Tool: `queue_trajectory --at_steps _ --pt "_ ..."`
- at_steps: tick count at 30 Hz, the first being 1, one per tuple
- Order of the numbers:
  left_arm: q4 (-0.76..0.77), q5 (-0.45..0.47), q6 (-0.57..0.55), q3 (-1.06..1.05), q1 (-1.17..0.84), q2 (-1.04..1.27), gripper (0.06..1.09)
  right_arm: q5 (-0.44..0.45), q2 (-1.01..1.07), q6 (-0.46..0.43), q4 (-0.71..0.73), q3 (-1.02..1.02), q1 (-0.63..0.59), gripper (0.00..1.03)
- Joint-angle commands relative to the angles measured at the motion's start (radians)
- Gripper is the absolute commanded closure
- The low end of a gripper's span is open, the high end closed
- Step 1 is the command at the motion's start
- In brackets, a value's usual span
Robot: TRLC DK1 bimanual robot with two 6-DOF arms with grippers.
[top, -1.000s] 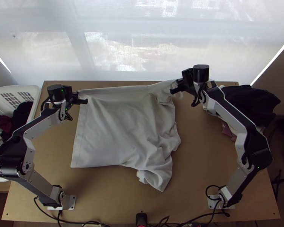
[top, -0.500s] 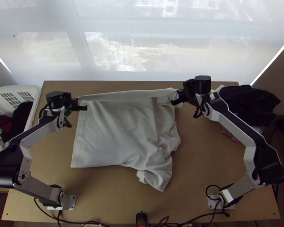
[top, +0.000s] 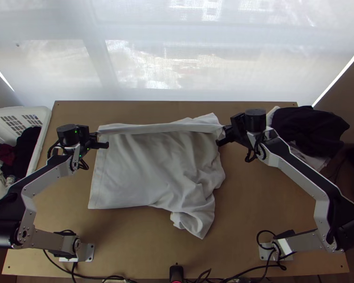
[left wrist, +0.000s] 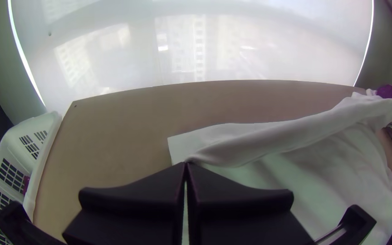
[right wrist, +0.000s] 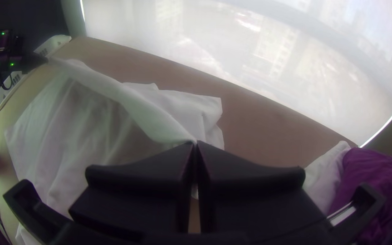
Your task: Fold the t-shirt
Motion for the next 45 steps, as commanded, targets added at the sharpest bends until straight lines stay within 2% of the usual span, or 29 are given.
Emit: queue_trajectory --at_steps 1,21,35,45 --pt "0.007 0.001 0.001 -0.051 -0.003 -0.033 1.05 0.001 -0.045 0.001 0.002 -0.079 0.006 1.0" --pt "0.016 0.001 -0.005 -0.154 -0.027 -0.082 1.05 -0.001 -0.133 0.024 0.002 -0.224 0.03 1.0" --pt "0.014 -0.001 -0.002 -0.166 -0.035 -0.016 1.05 -0.008 -0.119 0.001 0.002 -0.251 0.07 1.0" --pt "-0.003 -0.001 -0.004 -0.183 -0.032 -0.082 1.05 -0.008 -0.162 0.006 -0.006 -0.267 0.07 1.0"
